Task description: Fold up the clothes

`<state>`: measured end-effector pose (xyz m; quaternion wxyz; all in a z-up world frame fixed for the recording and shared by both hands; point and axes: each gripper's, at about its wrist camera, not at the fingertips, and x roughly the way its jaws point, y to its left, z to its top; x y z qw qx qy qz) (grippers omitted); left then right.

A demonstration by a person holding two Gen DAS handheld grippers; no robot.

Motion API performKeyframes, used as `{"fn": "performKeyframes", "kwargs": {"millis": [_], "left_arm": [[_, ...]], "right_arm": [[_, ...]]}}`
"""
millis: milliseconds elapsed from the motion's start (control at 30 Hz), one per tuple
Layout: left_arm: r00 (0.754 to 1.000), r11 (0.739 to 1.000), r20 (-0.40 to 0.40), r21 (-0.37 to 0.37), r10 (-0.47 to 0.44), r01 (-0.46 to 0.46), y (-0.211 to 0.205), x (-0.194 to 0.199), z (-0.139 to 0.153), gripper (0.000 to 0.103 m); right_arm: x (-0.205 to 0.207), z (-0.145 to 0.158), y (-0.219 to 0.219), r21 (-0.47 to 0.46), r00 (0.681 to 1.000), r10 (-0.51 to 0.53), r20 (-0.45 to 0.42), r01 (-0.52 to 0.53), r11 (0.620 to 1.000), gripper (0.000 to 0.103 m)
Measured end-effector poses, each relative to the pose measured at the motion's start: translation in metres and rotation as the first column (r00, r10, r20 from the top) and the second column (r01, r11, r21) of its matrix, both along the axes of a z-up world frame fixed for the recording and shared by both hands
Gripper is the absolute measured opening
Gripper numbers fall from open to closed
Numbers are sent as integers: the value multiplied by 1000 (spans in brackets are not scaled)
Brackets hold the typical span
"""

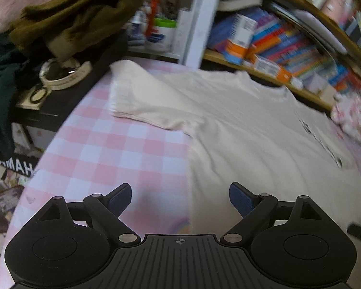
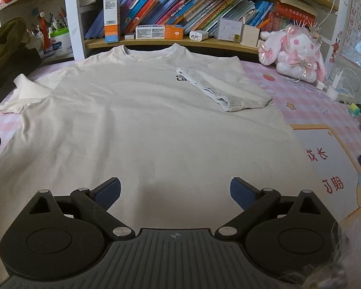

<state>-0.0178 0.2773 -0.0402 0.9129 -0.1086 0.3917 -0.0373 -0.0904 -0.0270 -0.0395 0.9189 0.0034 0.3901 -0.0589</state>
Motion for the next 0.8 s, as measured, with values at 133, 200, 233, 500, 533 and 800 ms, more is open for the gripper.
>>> {"fn": "performKeyframes", "kwargs": {"millis": [133,200,233,500,533,800], "left_arm": [[998,996,-1,-52,71,-70,19,14,-3,83],[994,990,2,-84,112,-111,28,22,-6,76],[991,986,0,-101,134,-134,33,26,-8,74],[969,939,-16,-244,245,-241,58,59,-21,62],[966,928,-18,-272,259,-254,60,65,-22,62],[905,764,-111,-499,411,-408,80,107,-35,52]], "right_arm": [[1,0,6,-13,1000,-6,-3,6,1000,98],[1,-1,8,-18,1000,-9,-10,8,1000,98],[1,-1,9,-23,1000,-11,-13,10,1000,98],[-2,-1,10,-65,998,-35,-43,32,997,98],[-3,-2,10,-69,998,-39,-47,36,997,98],[-5,-2,6,-95,996,-64,-69,58,994,98]]}}
